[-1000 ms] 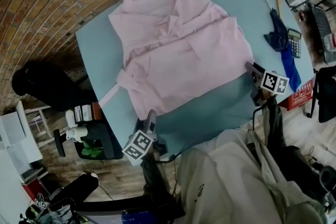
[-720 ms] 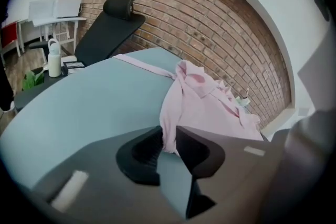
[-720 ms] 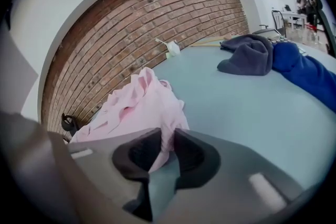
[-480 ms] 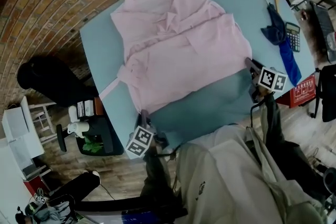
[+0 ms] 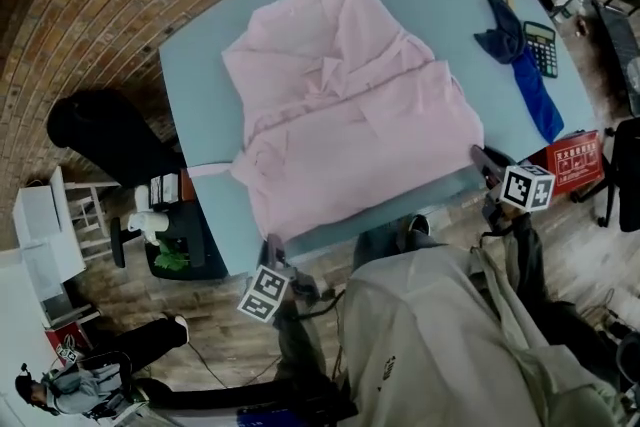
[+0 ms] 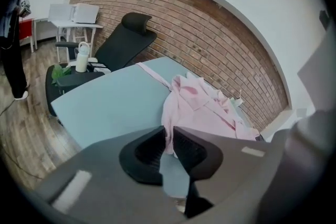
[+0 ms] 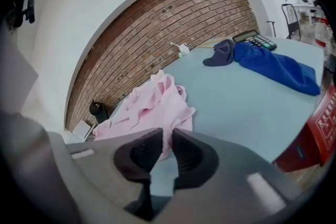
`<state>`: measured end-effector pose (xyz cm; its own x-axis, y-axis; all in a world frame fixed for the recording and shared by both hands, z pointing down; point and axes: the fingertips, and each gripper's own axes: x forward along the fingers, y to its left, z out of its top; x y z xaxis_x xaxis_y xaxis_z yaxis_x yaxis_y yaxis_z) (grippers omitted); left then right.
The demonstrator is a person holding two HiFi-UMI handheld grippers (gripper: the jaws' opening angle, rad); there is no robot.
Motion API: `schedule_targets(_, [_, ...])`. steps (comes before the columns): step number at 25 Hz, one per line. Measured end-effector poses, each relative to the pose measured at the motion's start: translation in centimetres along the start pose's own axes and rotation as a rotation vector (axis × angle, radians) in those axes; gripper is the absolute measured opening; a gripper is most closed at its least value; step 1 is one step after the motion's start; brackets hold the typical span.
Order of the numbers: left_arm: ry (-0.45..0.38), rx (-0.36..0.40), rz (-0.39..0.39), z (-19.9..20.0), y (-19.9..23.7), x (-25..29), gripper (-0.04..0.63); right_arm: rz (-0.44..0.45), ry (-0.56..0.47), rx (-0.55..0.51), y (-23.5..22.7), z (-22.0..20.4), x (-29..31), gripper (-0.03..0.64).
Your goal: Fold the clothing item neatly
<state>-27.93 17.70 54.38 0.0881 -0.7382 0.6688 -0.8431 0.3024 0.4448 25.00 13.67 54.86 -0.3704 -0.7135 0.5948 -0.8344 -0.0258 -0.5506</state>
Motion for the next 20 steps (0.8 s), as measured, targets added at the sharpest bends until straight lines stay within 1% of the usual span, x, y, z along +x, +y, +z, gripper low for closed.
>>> schedule_targets(3, [0.0, -0.011, 0.001, -2.5, 0.3, -3.0, 0.055, 0.008, 0.034, -0.034, -0.3, -2.1, -3.0, 0.058])
schedule_targets(6, [-0.012, -0.036, -0.015, -4.2, 0.4, -5.8, 0.054, 0.036, 0.042, -0.047, -0.5, -3.2, -5.5, 0.058])
schedule_targets(9, [-0.051, -0.046, -0.054, -3.8, -0.5, -7.7, 0.052, 0.078, 0.042, -0.102, 0.4, -2.9, -7.2, 0.058])
schedule_targets(12, [-0.109, -0.011, -0.115, -0.9, -2.8, -8.5, 0.051, 0.124, 0.024, -0.22, 2.7, -0.6, -7.6, 0.057])
schedule_targets(14, [-0.147, 0.016, -0.156, 1.7, -4.4, -8.8, 0.051, 0.151, 0.003, -0.297, 4.7, 1.7, -7.5, 0.055])
schedule_targets(16, [-0.186, 0.038, -0.186, 4.6, -5.7, -8.6, 0.051, 0.176, -0.029, -0.35, 6.6, 4.4, -7.0, 0.055])
schedule_targets(17, [-0.202, 0.035, -0.205, 6.0, -6.5, -8.3, 0.051, 0.186, -0.049, -0.367, 7.4, 6.0, -6.7, 0.055])
schedule_targets(20, [-0.244, -0.011, -0.253, 10.4, -8.2, -6.7, 0.049, 0.198, -0.115, -0.391, 9.4, 10.9, -5.7, 0.055])
